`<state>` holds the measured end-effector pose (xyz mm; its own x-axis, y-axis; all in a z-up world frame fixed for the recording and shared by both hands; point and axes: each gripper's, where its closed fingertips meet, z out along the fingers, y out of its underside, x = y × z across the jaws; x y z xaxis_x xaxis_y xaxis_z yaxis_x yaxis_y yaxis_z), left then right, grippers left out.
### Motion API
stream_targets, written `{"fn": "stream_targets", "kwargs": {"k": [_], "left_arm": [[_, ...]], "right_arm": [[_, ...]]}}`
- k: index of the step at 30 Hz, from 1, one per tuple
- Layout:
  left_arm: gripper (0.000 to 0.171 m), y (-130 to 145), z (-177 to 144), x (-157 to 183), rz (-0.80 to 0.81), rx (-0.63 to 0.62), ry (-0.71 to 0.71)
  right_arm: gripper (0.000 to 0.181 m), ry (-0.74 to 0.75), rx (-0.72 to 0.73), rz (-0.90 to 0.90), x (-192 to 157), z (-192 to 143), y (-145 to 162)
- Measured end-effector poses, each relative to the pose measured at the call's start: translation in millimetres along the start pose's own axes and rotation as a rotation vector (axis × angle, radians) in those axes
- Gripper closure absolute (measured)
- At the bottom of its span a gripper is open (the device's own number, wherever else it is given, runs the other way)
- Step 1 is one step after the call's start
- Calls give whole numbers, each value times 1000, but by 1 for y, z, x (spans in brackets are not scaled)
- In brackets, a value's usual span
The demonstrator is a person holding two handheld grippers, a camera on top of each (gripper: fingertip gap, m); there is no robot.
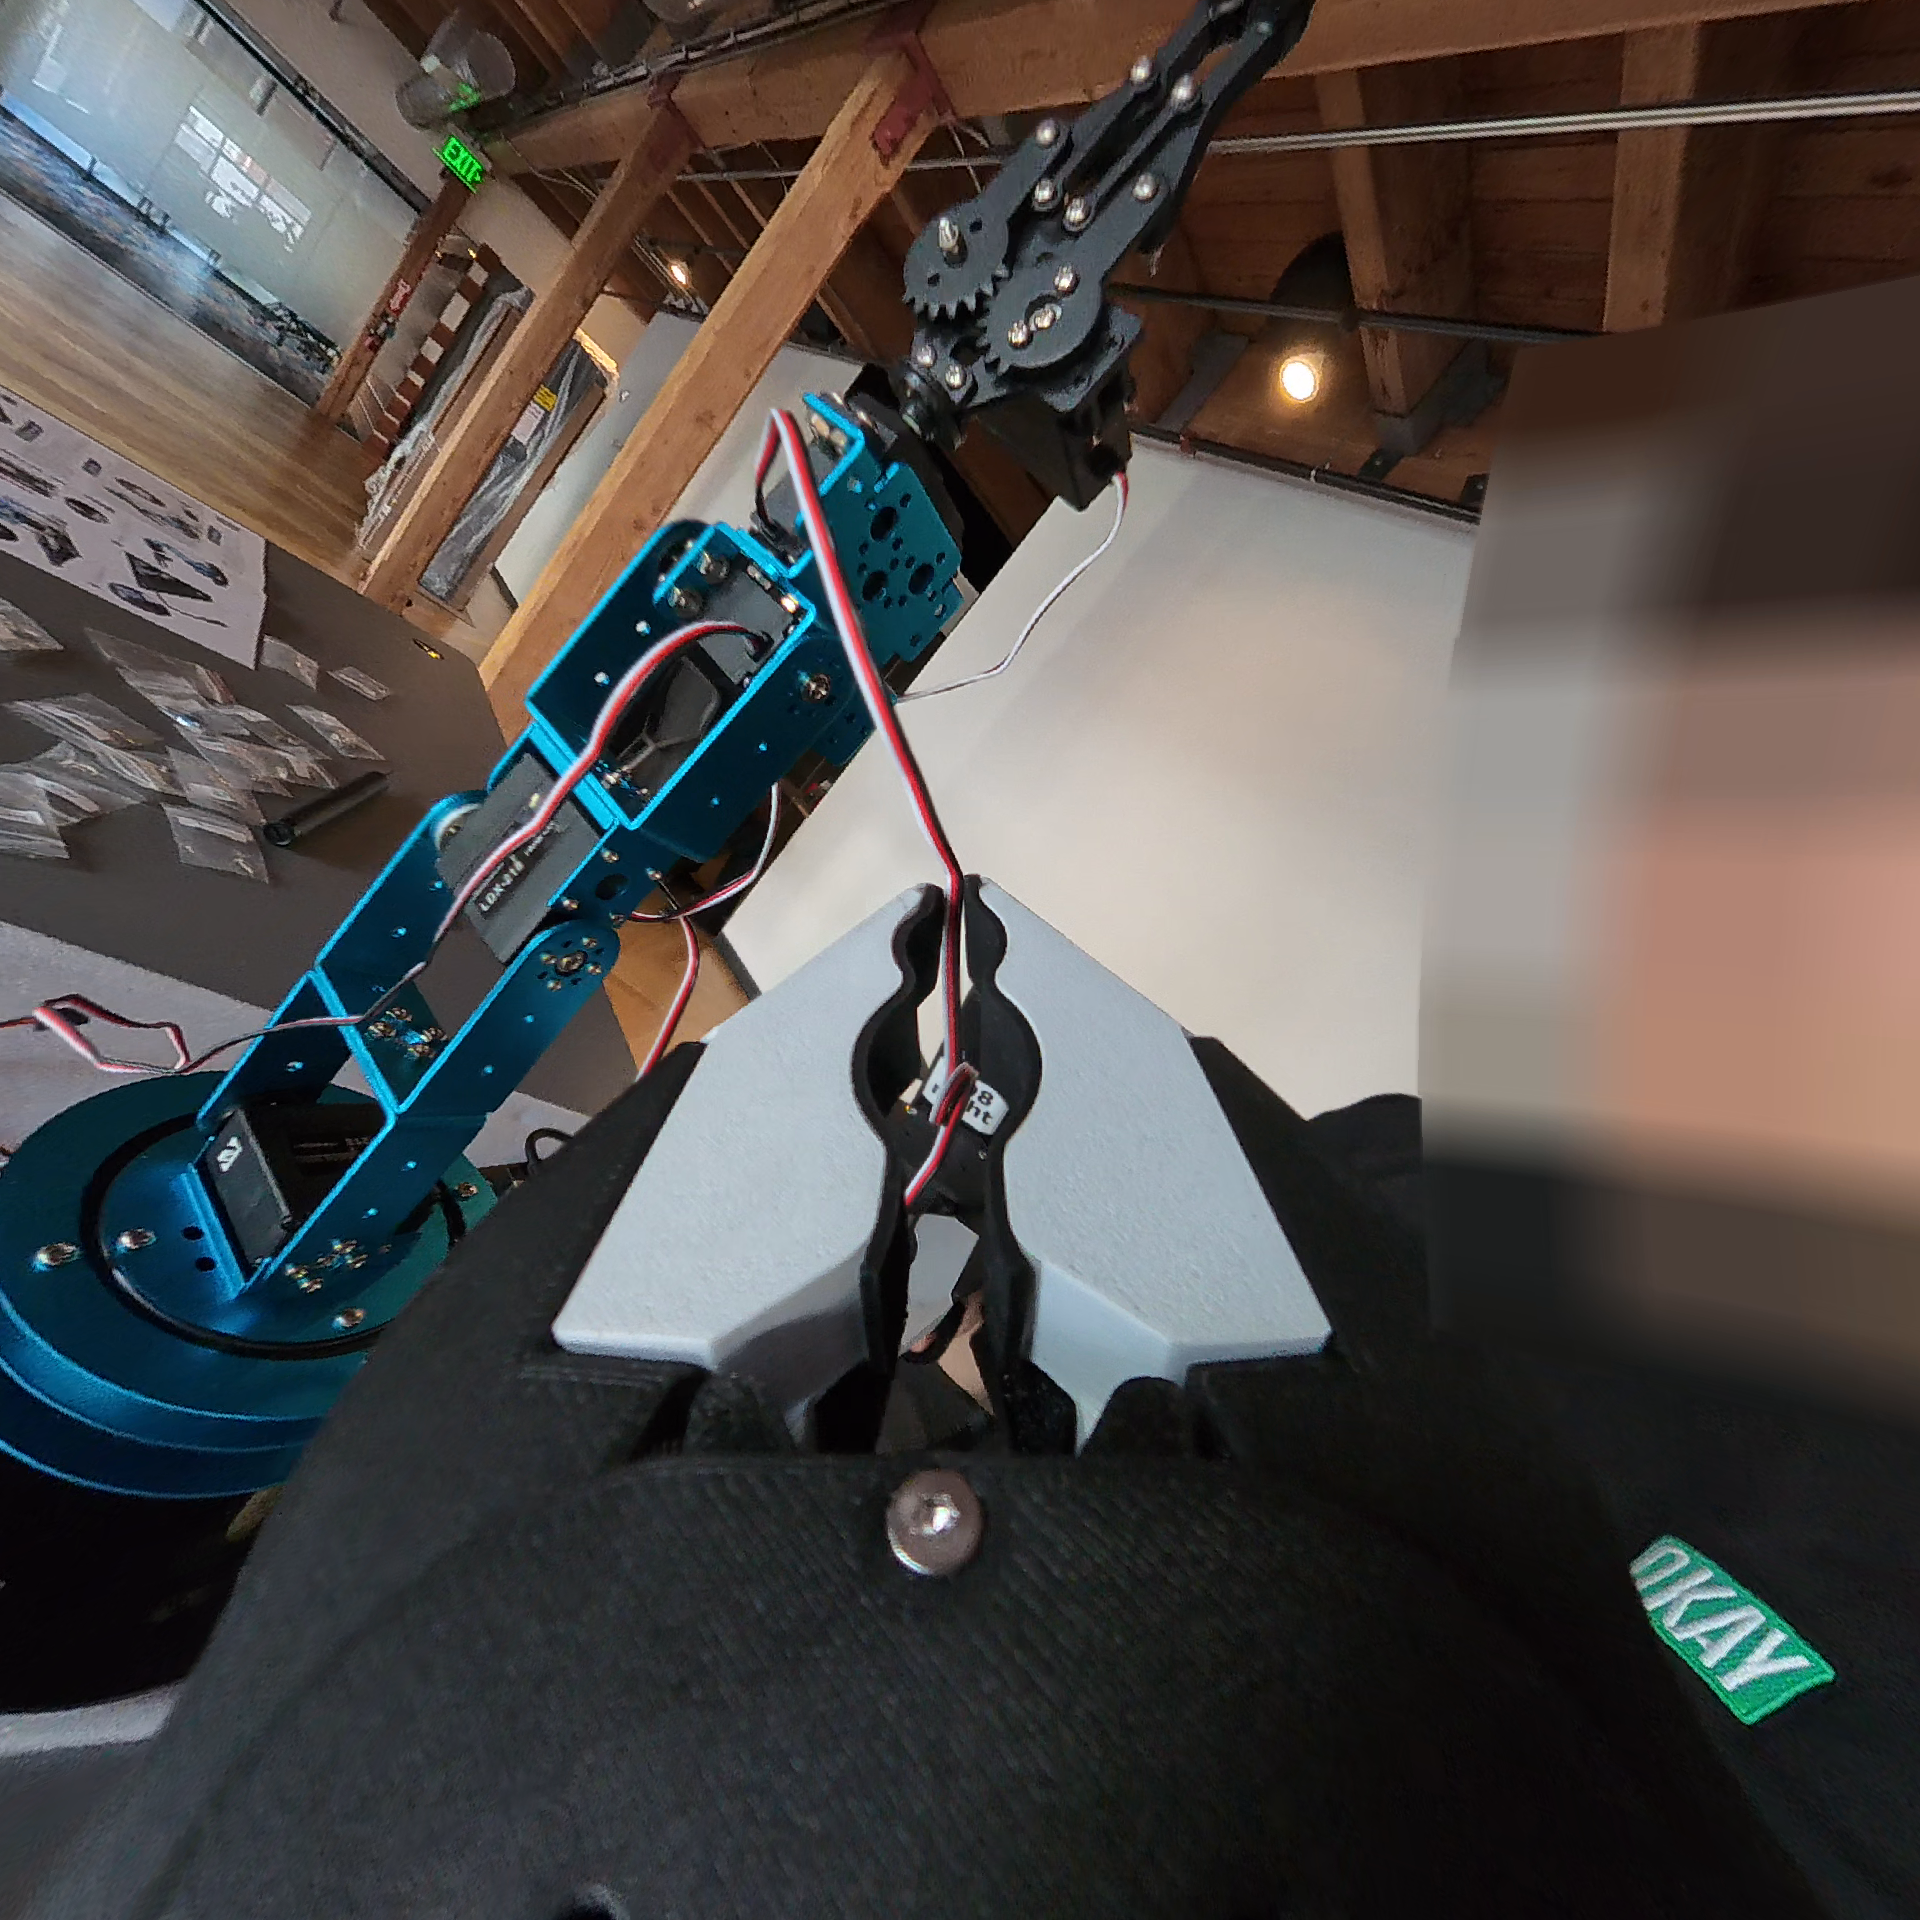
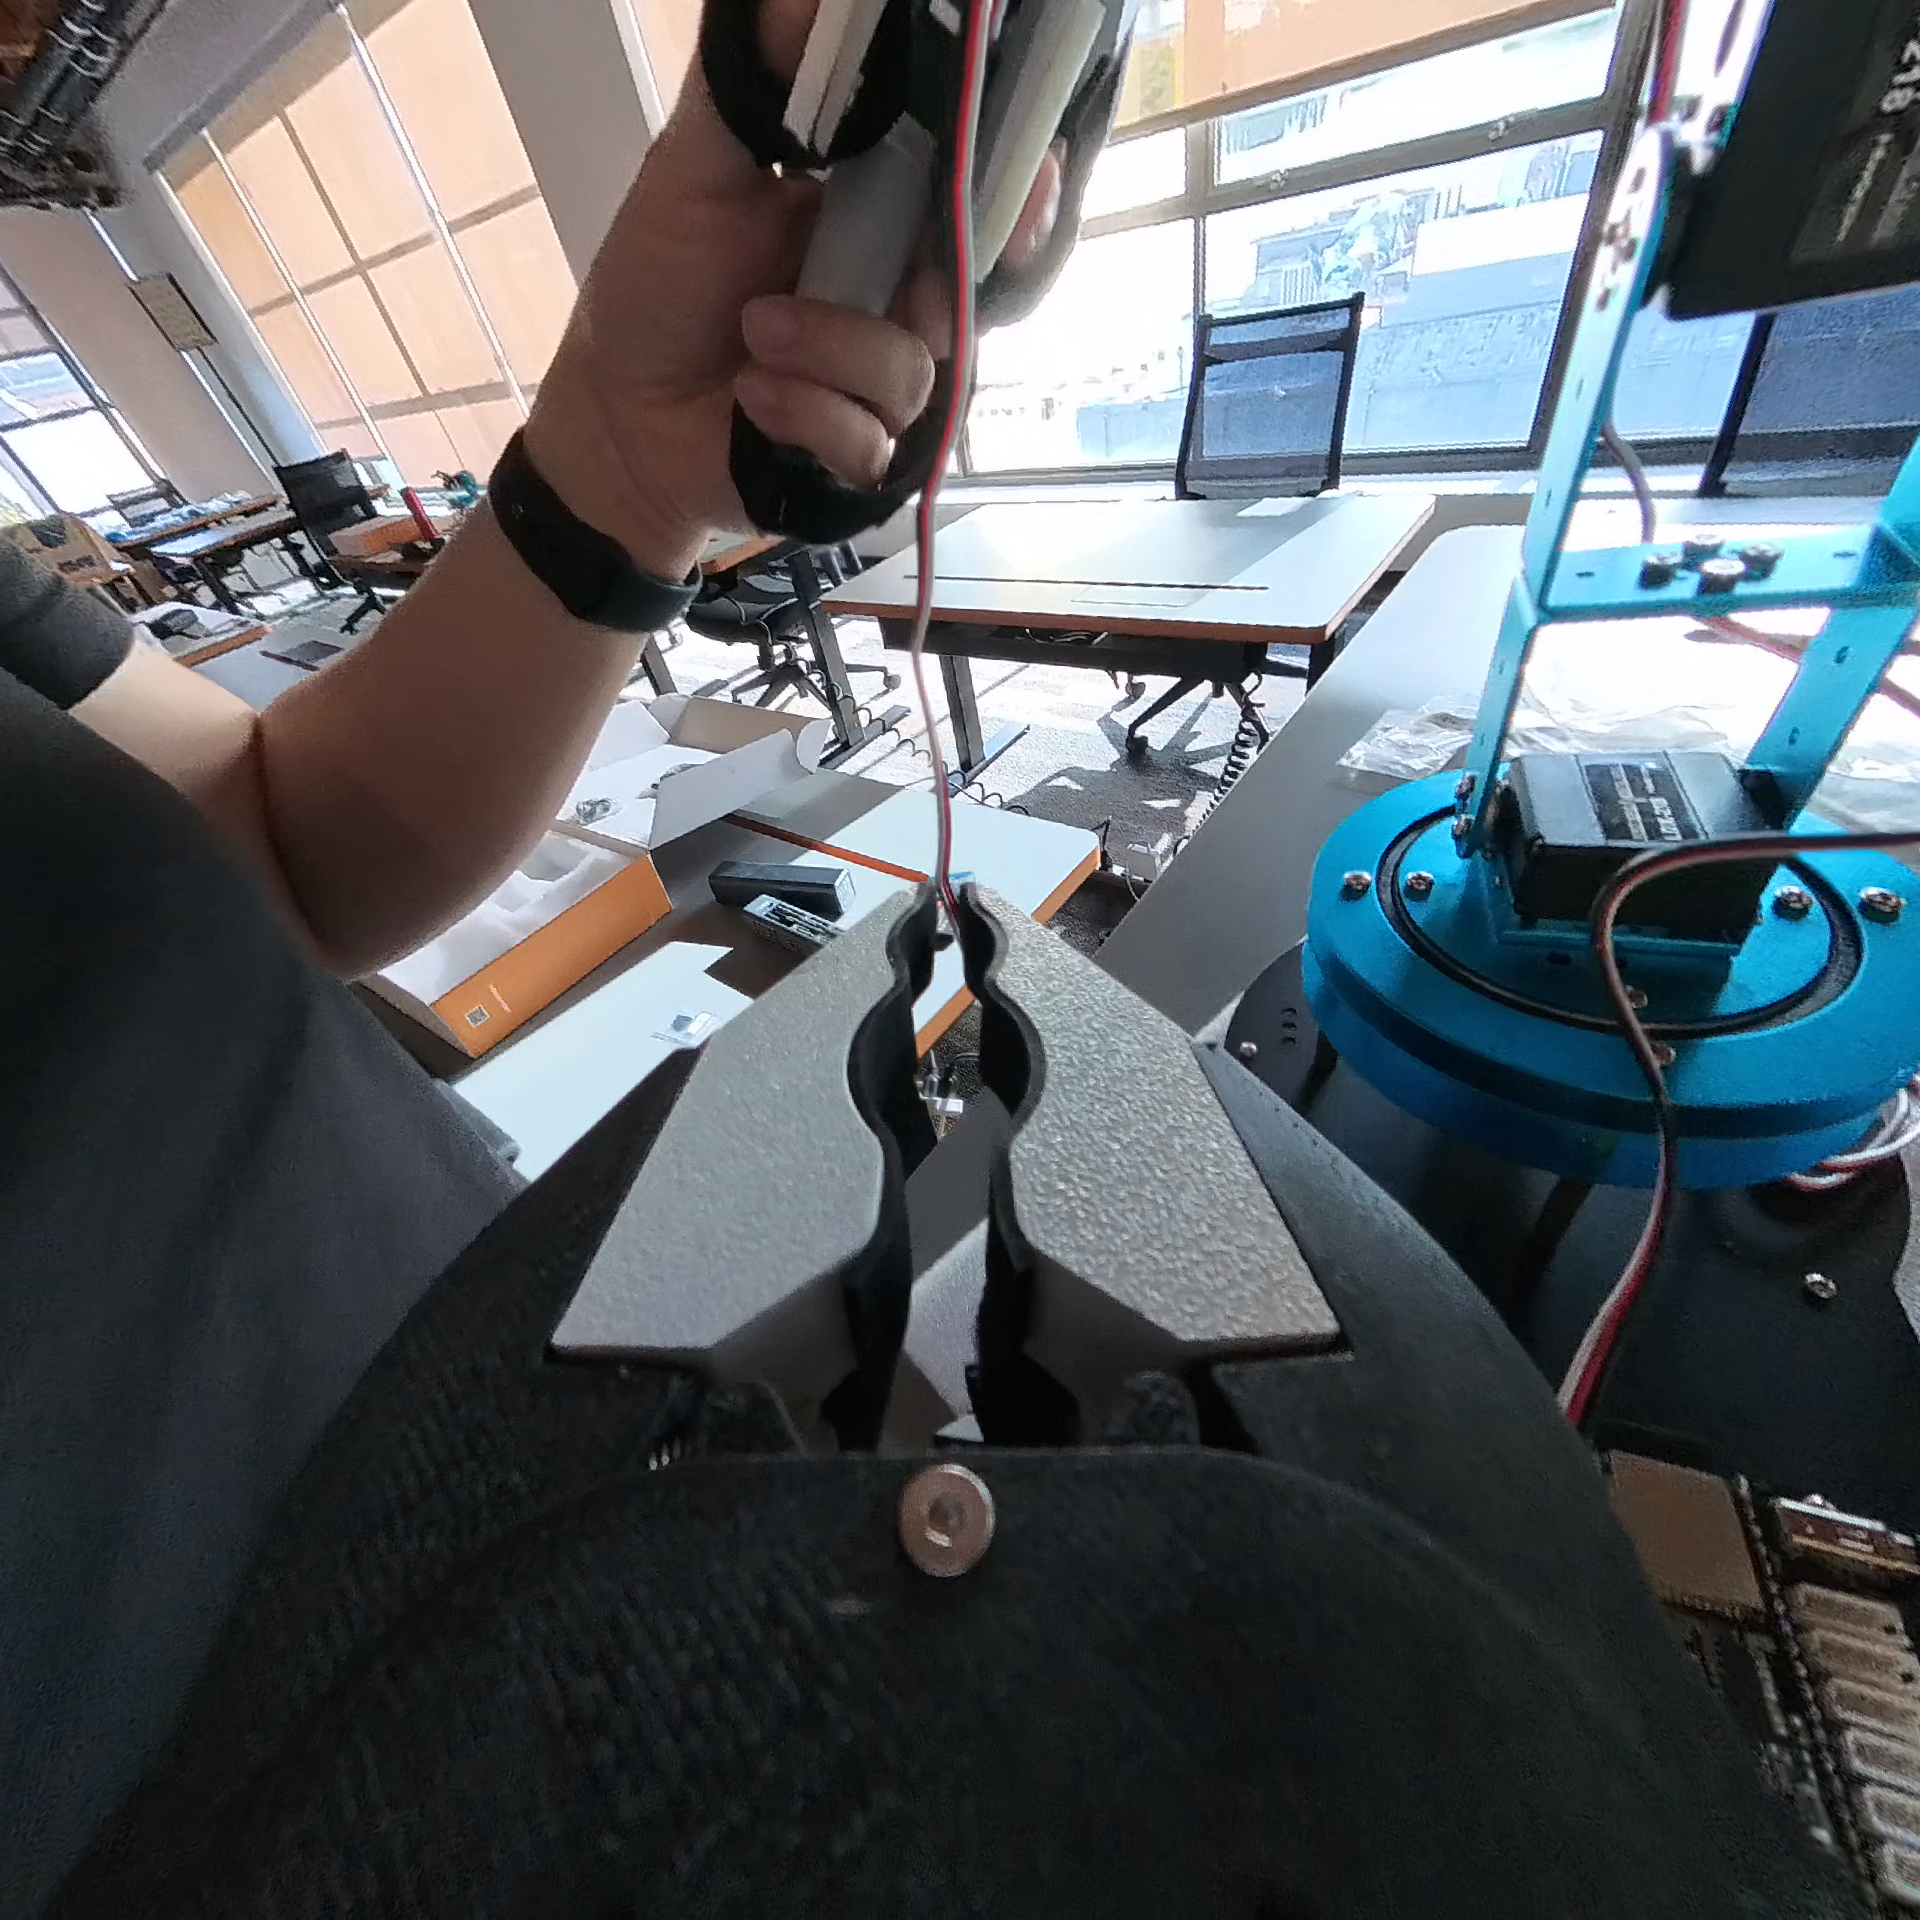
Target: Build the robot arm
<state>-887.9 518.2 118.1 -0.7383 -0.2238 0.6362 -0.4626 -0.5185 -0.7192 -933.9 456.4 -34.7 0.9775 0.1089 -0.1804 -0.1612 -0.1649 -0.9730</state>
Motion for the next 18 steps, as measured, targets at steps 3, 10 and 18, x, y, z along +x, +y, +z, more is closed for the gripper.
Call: {"fn": "stream_targets", "kwargs": {"k": [3, 10, 18], "left_arm": [[170, -4, -7, 0, 8, 13, -4], [170, -8, -12, 10, 12, 26, 31], [170, 4, -5, 24, -12, 0, 97]], "right_arm": [[178, 13, -2, 22, 0, -2, 6], [181, 31, 15, 48, 0, -4, 8], [181, 35, 35, 13, -7, -4, -4]]}}
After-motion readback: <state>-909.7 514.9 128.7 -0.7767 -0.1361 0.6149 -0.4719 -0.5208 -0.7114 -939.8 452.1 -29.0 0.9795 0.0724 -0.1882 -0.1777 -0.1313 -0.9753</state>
